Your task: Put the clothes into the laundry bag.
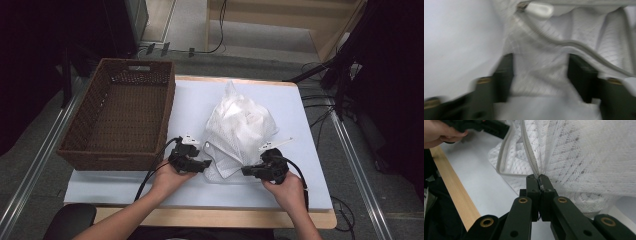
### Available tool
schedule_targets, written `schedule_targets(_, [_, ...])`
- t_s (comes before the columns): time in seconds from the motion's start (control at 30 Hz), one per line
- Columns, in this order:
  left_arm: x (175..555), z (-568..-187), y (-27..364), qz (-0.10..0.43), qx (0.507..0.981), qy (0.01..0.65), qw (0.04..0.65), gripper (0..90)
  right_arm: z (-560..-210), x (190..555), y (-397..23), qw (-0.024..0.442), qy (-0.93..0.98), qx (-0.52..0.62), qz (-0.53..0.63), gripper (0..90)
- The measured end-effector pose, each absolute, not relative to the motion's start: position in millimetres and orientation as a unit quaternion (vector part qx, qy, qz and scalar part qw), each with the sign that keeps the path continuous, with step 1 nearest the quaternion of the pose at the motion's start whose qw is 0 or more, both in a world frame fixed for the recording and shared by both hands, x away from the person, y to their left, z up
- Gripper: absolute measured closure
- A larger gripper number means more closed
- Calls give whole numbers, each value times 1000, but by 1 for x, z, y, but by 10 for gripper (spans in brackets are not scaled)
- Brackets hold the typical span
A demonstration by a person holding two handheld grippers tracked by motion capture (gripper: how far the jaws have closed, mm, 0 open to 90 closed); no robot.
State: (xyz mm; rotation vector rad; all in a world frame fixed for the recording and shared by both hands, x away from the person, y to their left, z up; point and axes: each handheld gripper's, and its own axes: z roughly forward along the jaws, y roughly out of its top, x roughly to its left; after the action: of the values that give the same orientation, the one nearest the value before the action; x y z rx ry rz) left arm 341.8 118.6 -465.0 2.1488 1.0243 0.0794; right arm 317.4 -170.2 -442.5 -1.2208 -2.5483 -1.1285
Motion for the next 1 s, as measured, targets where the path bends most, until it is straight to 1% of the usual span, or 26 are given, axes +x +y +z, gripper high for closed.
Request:
schedule_targets(0.03, [343, -466, 118, 28, 837, 395, 377, 577, -443, 318, -170, 49, -836, -402, -370, 900])
schedule_targets(0.07, [344, -468, 116, 31, 842, 388, 374, 717, -443, 319, -170, 50, -836, -404, -368, 900])
schedule_targets(0.13, [346, -469, 115, 31, 846, 380, 372, 899, -444, 320, -171, 51, -836, -405, -366, 900])
schedule_targets(0.2, [346, -470, 116, 27, 846, 380, 374, 900, -444, 322, -173, 49, -835, -409, -366, 900])
schedule_targets(0.23, [343, -468, 117, 22, 856, 365, 366, 900, -444, 322, -174, 46, -834, -410, -367, 900])
schedule_targets(0.3, [337, -467, 118, 13, 862, 354, 362, 900, -442, 322, -178, 40, -831, -413, -370, 900])
schedule_targets(0.4, [331, -467, 119, -11, 861, 358, 360, 900, -441, 321, -183, 36, -826, -419, -374, 900])
schedule_targets(0.53, [314, -465, 111, -36, 869, 338, 359, 900, -439, 320, -190, 28, -824, -426, -373, 900])
schedule_targets(0.63, [307, -456, 113, -28, 866, 332, 373, 900, -438, 320, -193, 29, -820, -427, -379, 890])
schedule_targets(0.67, [307, -452, 116, -22, 863, 333, 379, 866, -437, 320, -193, 31, -820, -424, -383, 866])
schedule_targets(0.7, [307, -448, 121, -29, 854, 342, 391, 788, -436, 319, -193, 35, -821, -419, -387, 837])
schedule_targets(0.73, [309, -444, 126, -39, 848, 347, 398, 756, -434, 318, -193, 32, -821, -415, -391, 805])
schedule_targets(0.77, [309, -438, 130, -40, 844, 353, 402, 693, -431, 317, -194, 25, -821, -408, -399, 775])
schedule_targets(0.83, [305, -428, 136, -20, 844, 347, 410, 588, -425, 314, -196, 12, -818, -396, -417, 695])
schedule_targets(0.93, [296, -416, 142, -7, 846, 329, 420, 478, -415, 309, -200, -14, -814, -379, -440, 591])
schedule_targets(1.0, [292, -412, 144, 0, 853, 319, 413, 428, -411, 307, -205, -31, -809, -376, -450, 520])
